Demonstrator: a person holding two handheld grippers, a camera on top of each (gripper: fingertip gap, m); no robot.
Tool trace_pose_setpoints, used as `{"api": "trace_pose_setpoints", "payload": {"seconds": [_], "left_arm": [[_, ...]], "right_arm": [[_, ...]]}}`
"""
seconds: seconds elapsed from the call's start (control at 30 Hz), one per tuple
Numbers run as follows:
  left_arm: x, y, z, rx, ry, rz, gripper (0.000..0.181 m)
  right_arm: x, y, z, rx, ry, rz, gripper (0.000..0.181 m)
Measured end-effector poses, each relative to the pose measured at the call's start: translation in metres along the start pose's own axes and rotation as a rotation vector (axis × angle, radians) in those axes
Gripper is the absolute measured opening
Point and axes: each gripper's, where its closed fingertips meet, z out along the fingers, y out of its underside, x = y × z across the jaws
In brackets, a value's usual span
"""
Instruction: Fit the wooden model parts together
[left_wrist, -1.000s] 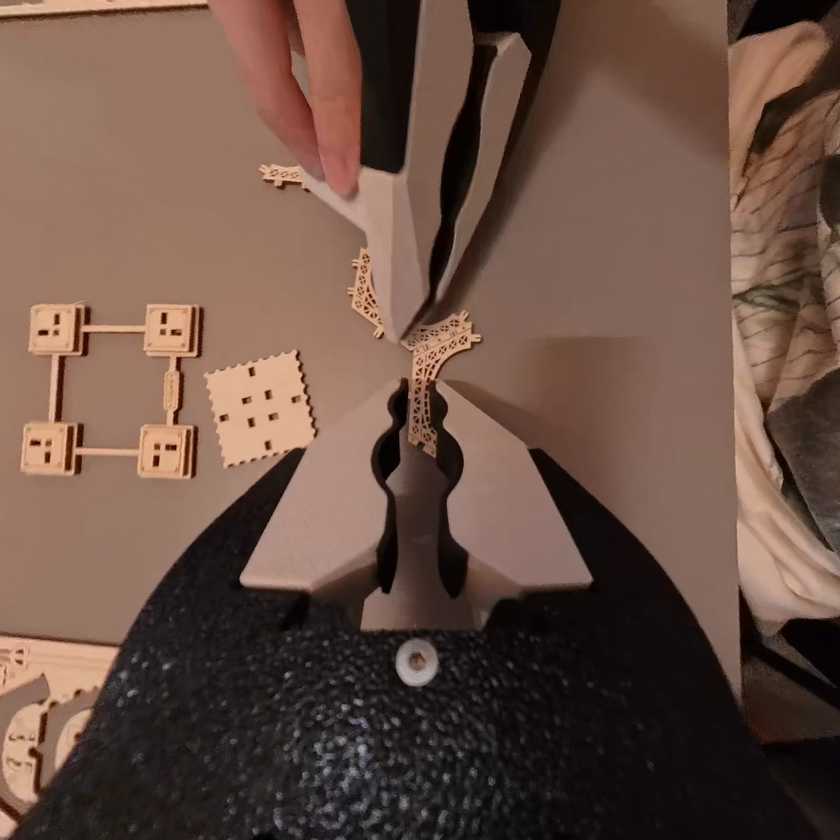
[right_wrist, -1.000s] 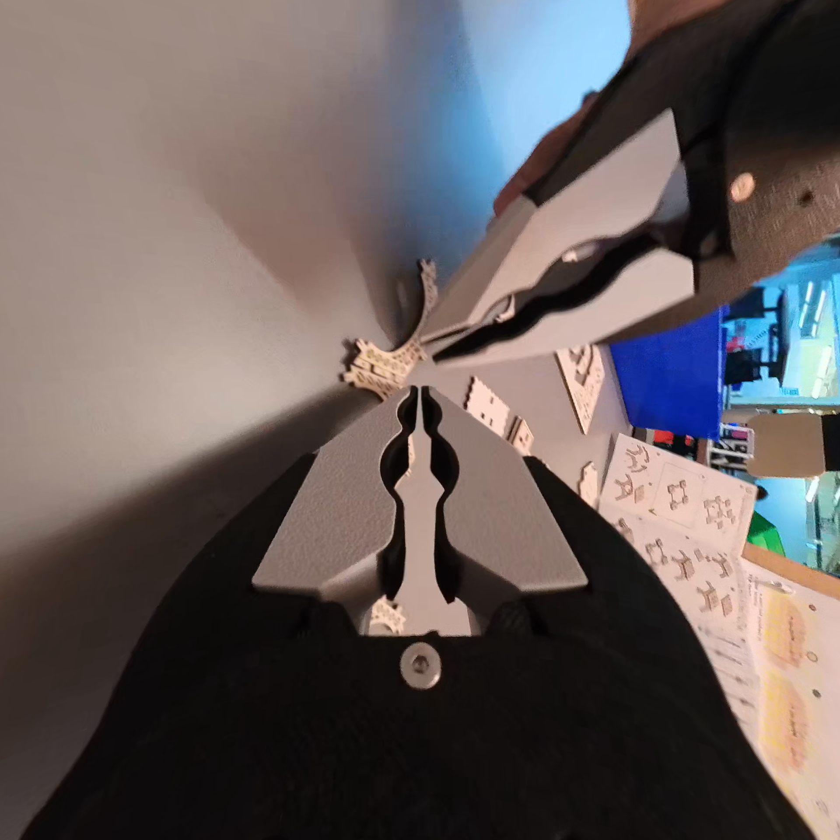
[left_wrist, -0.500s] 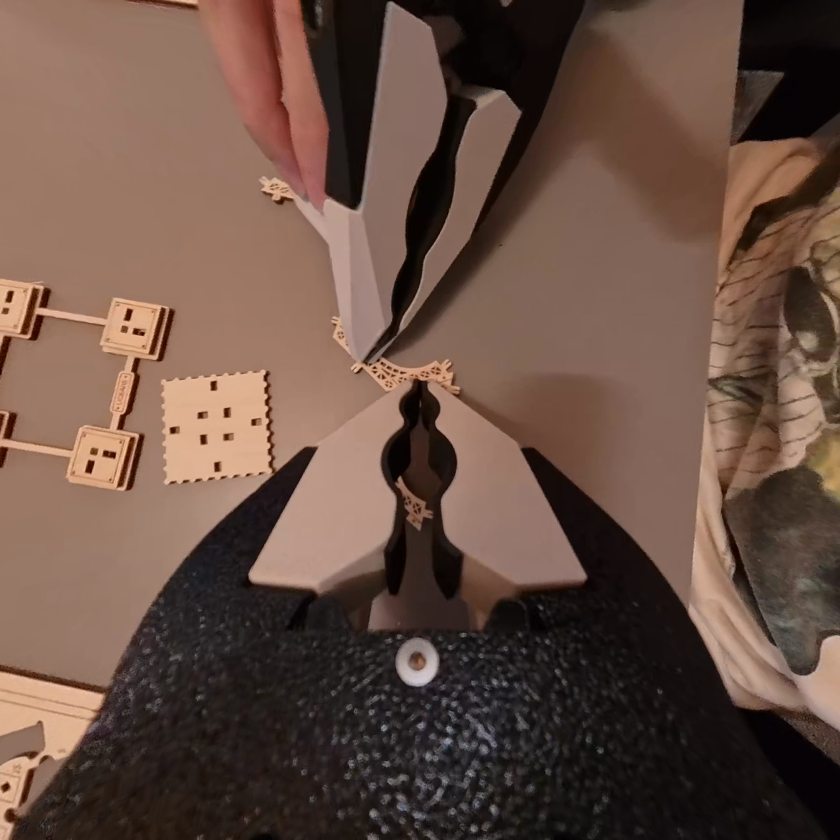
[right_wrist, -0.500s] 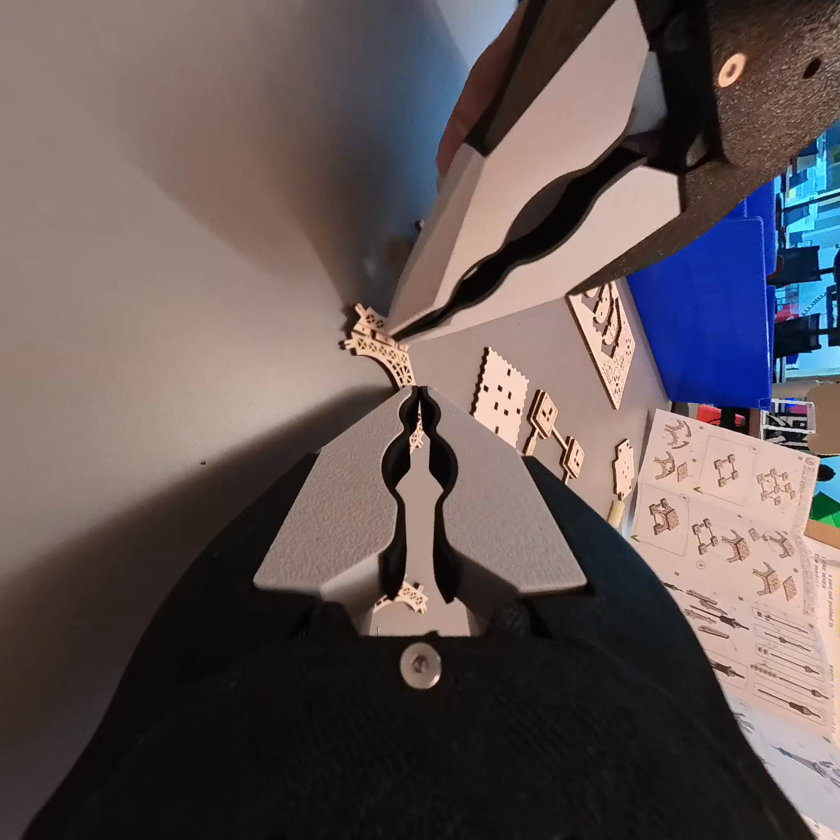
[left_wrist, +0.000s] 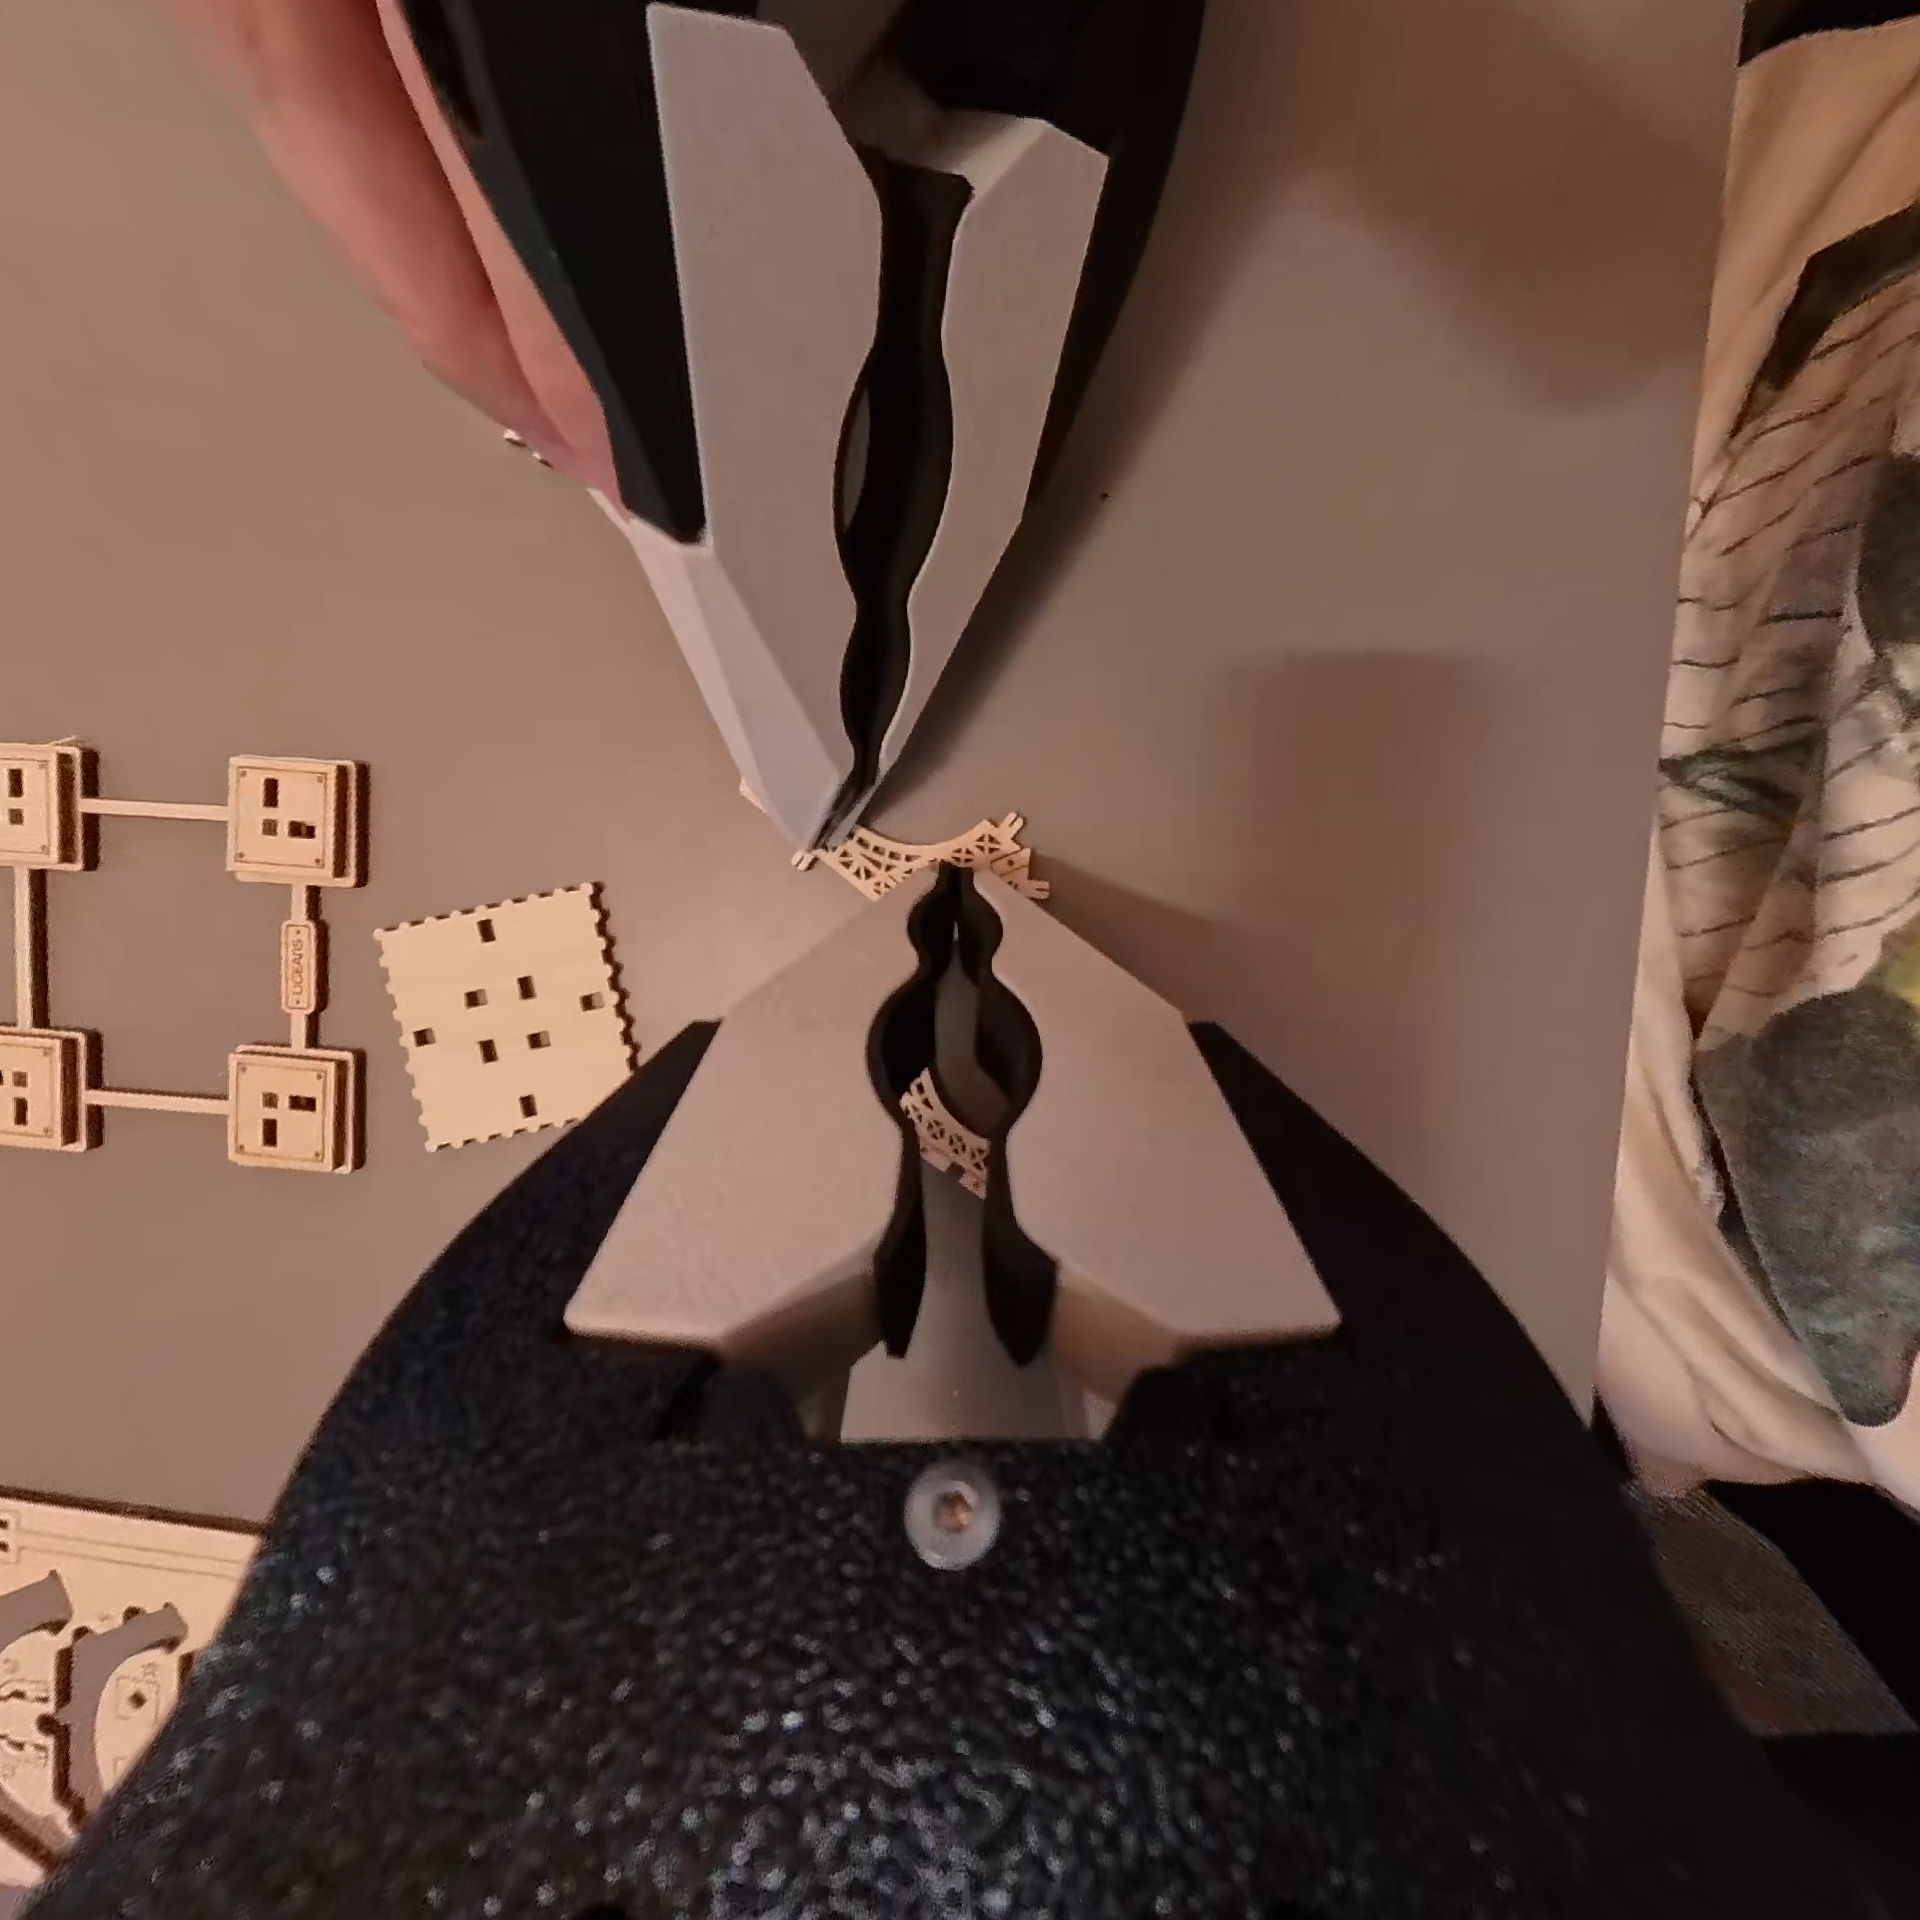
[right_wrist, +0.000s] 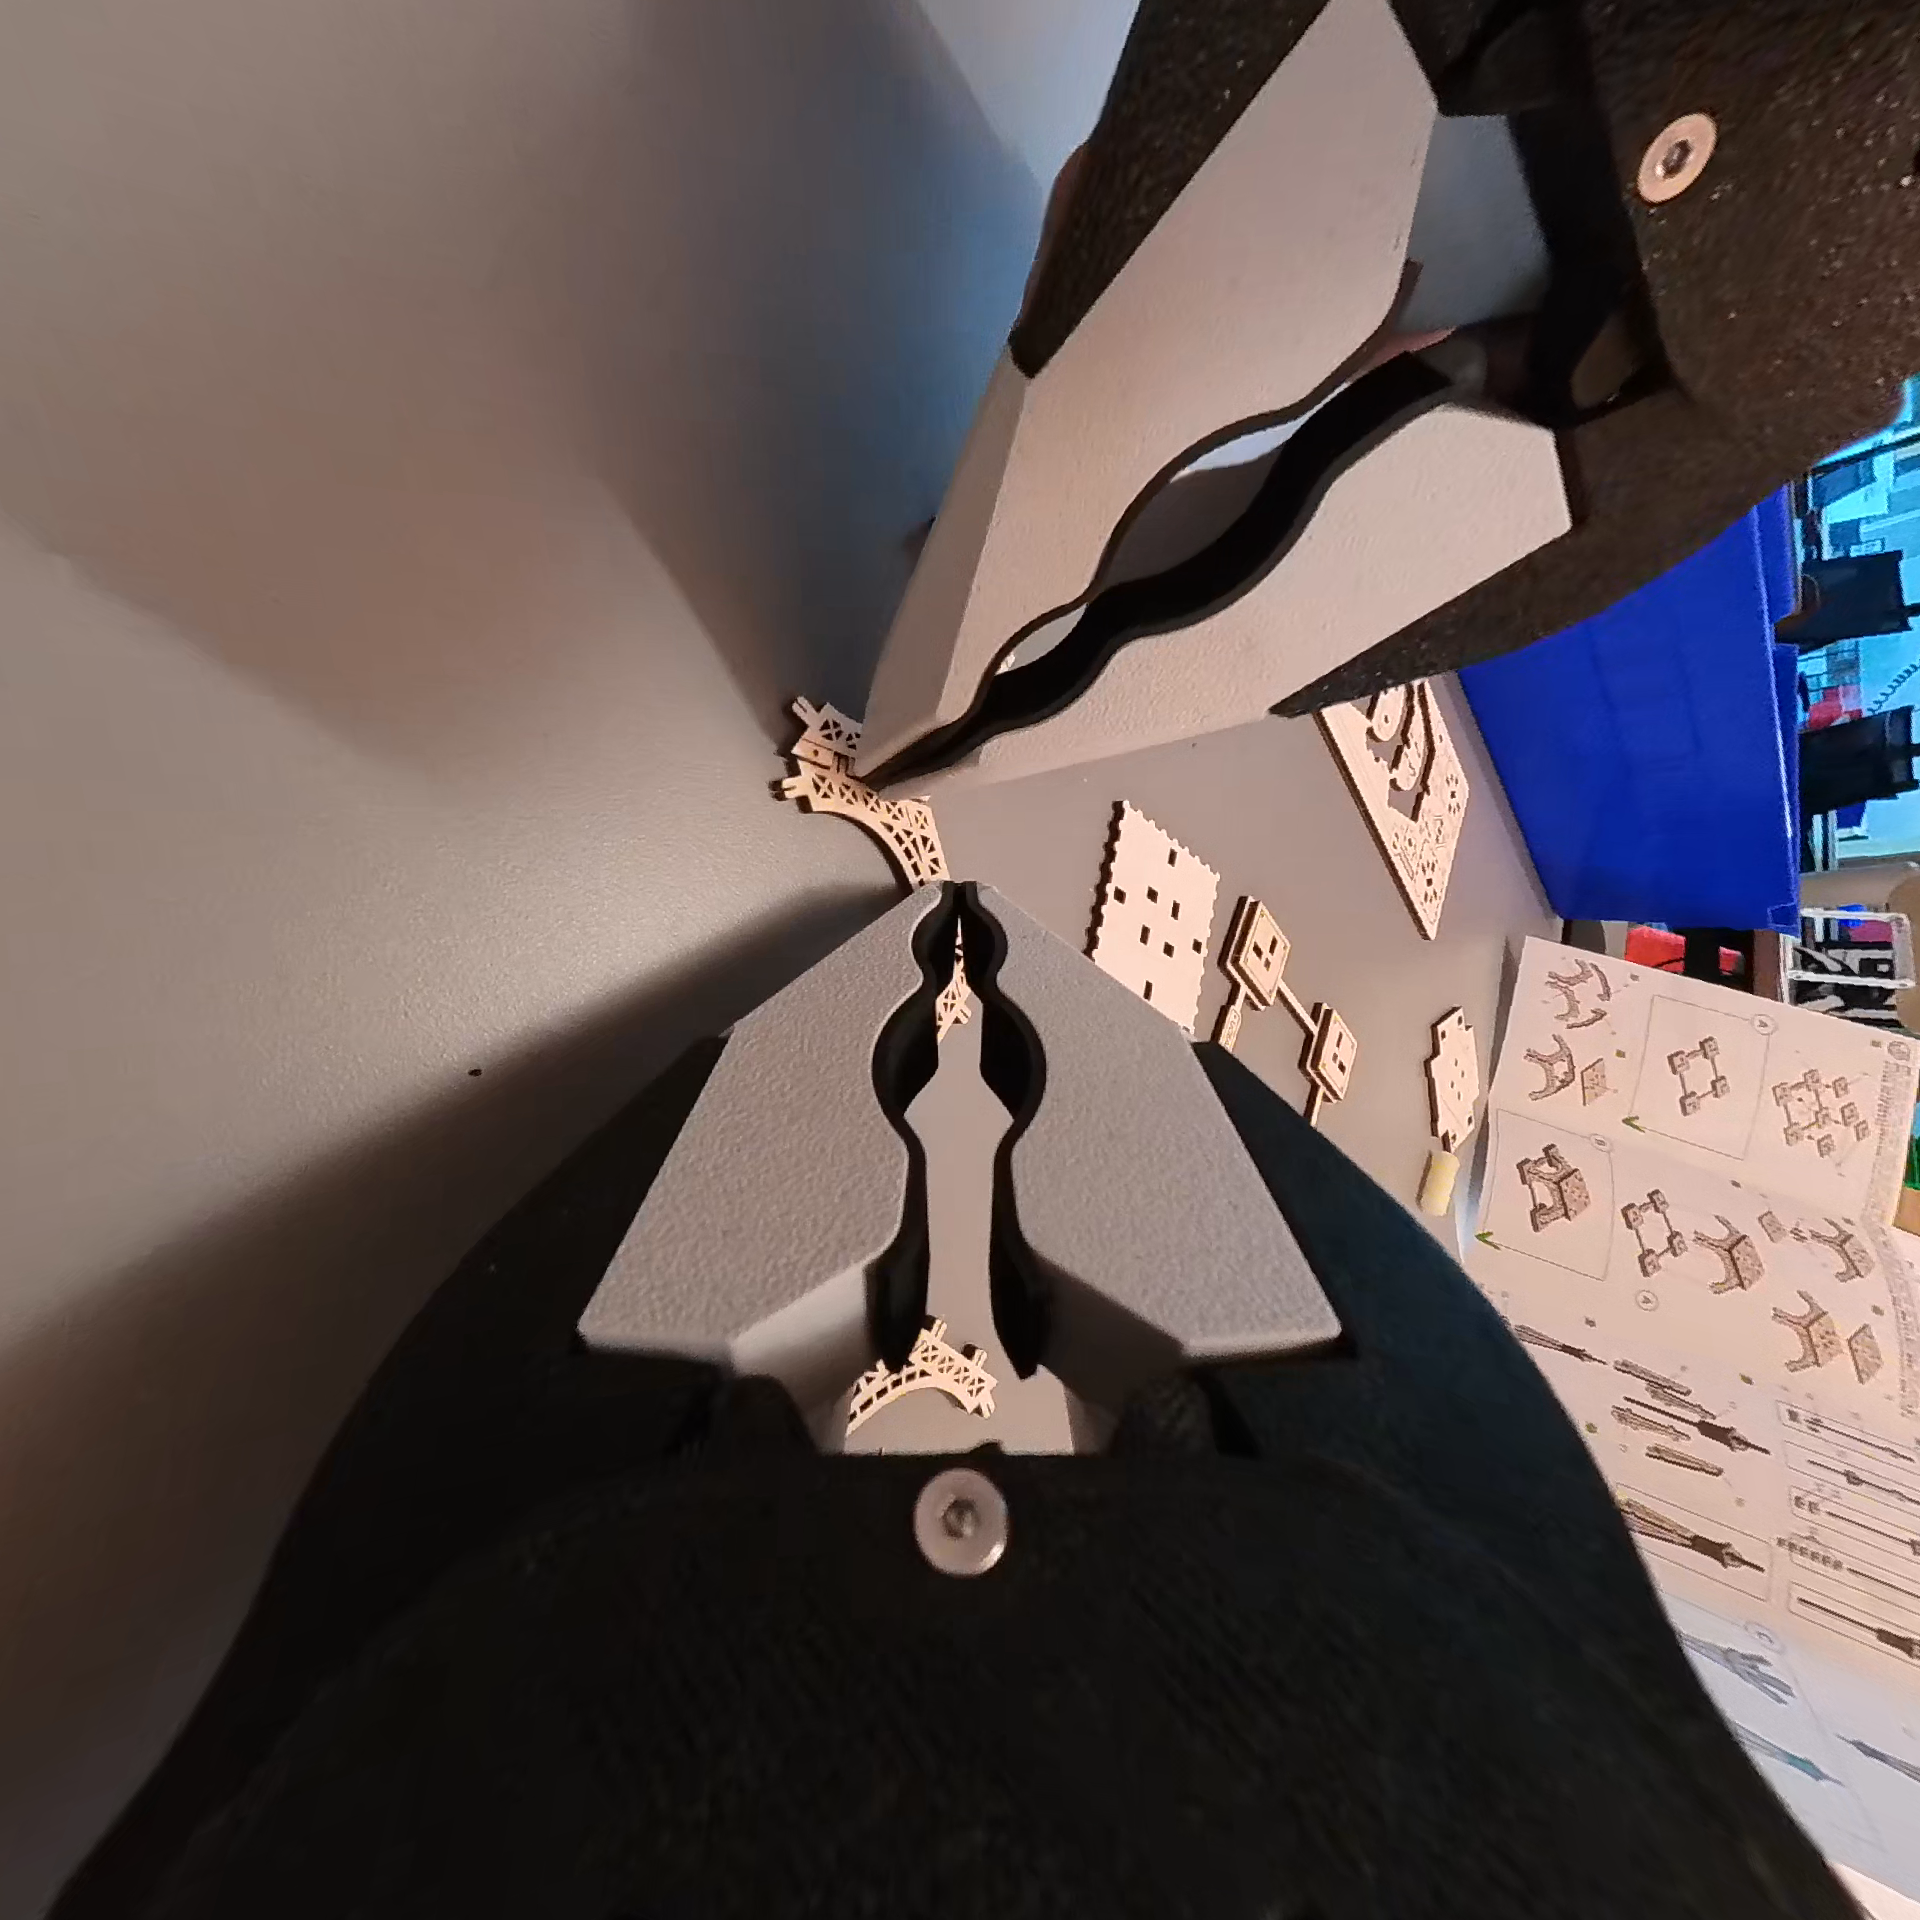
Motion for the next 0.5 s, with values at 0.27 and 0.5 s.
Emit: {"api": "trace_pose_setpoints", "payload": {"seconds": [0.27, 0.5], "left_arm": [[-0.007, -0.001, -0.016, 0.087, -0.056, -0.056, 0.000], [-0.002, 0.003, -0.003, -0.019, -0.022, -0.047, 0.000]], "right_arm": [[0.001, -0.001, 0.001, 0.002, 0.009, 0.000, 0.000], [0.002, -0.001, 0.002, -0.008, 0.014, -0.012, 0.000]]}}
